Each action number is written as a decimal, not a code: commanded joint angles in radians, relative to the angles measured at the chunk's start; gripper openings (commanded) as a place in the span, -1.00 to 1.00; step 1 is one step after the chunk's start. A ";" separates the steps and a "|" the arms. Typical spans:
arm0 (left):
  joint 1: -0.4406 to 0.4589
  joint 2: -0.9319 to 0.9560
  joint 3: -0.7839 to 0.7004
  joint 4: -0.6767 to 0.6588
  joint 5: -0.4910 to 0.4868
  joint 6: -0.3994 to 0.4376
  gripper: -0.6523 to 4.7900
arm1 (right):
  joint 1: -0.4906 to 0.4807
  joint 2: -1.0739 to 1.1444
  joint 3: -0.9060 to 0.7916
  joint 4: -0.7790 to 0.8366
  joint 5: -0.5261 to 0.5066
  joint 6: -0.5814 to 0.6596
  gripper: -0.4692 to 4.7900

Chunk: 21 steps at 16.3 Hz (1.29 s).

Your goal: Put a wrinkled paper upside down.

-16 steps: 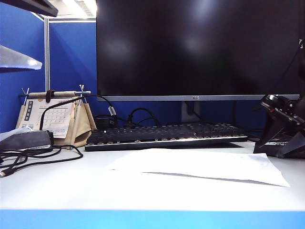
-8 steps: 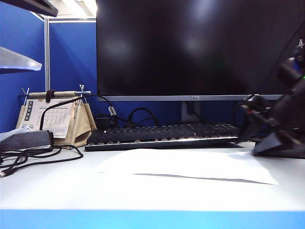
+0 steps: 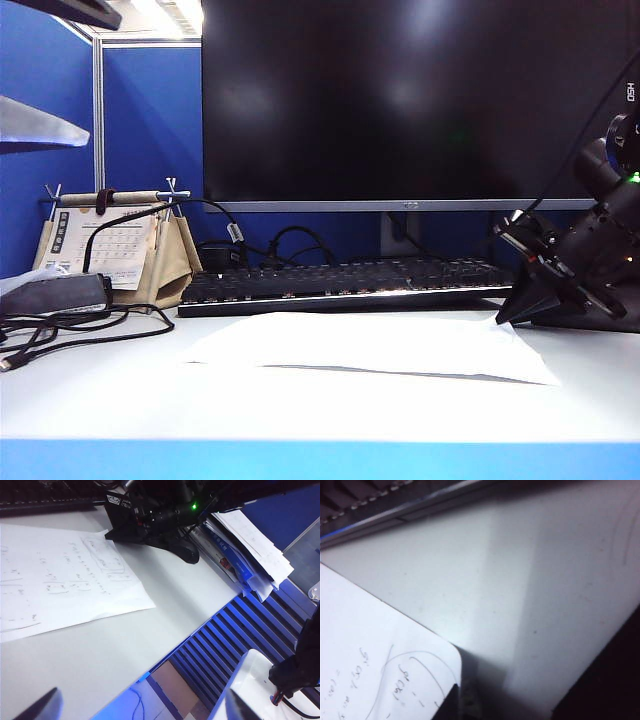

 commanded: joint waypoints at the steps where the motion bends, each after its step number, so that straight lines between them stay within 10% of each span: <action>1: 0.000 0.000 0.005 0.011 0.005 0.001 0.80 | 0.004 0.023 -0.022 -0.108 0.064 0.000 -0.84; 21: 0.000 0.001 0.005 0.171 -0.038 0.028 0.81 | 0.007 -0.964 0.205 -0.594 0.253 -0.143 -0.85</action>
